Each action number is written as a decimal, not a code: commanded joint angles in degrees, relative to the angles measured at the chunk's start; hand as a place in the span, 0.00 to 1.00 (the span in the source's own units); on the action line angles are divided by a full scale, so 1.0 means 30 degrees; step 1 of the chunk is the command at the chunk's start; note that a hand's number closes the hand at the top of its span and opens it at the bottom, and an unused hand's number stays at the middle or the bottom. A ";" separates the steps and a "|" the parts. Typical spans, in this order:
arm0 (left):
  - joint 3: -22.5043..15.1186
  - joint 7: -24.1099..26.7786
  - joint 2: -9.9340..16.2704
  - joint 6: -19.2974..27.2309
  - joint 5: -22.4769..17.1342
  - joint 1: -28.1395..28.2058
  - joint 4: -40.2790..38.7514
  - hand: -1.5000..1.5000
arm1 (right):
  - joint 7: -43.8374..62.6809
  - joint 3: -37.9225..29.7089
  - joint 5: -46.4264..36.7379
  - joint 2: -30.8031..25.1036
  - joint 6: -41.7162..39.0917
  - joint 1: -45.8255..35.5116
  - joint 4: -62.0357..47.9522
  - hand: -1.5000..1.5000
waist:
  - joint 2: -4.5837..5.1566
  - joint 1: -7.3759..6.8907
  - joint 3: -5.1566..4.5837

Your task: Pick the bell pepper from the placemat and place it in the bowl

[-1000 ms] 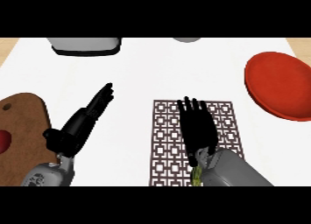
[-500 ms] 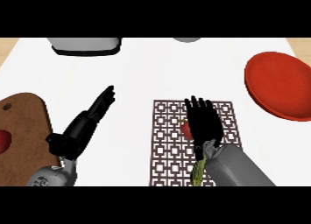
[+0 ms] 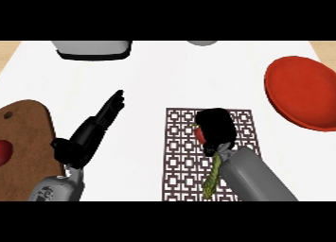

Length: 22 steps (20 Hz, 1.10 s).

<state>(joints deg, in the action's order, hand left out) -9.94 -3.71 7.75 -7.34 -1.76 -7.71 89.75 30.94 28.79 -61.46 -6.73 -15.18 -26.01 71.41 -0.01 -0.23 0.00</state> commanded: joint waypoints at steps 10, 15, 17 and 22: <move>0.0141 0.1059 -0.0129 -0.0526 0.0878 0.1379 0.0225 0.50 | -0.5649 -0.1504 0.0979 -0.2318 -0.1098 0.2482 0.2595 1.00 | -0.0060 0.0243 -0.0006; 0.0154 -0.1277 -0.0828 -0.0162 0.0456 0.0563 0.1446 0.50 | -0.9950 -0.2805 0.1780 -0.4907 0.0183 0.4140 0.2063 1.00 | -0.0020 0.0111 0.0006; 0.0321 0.0091 -0.0467 -0.0498 0.0734 0.1120 0.1006 0.50 | -0.7925 -0.3300 0.0890 -0.5208 -0.0391 0.3684 0.4422 1.00 | -0.0046 0.0168 -0.0005; 0.0404 -0.0289 -0.0921 -0.0091 0.0855 0.0162 0.0468 0.50 | -0.5937 -0.4604 0.0492 -0.4197 0.1546 0.3186 0.6815 1.00 | -0.0068 0.0317 -0.0009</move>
<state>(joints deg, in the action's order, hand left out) -8.28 -4.63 6.35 -8.89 -0.27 -6.01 92.23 9.56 17.30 -59.43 -20.61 -12.44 -15.35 85.76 -0.16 0.43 -0.01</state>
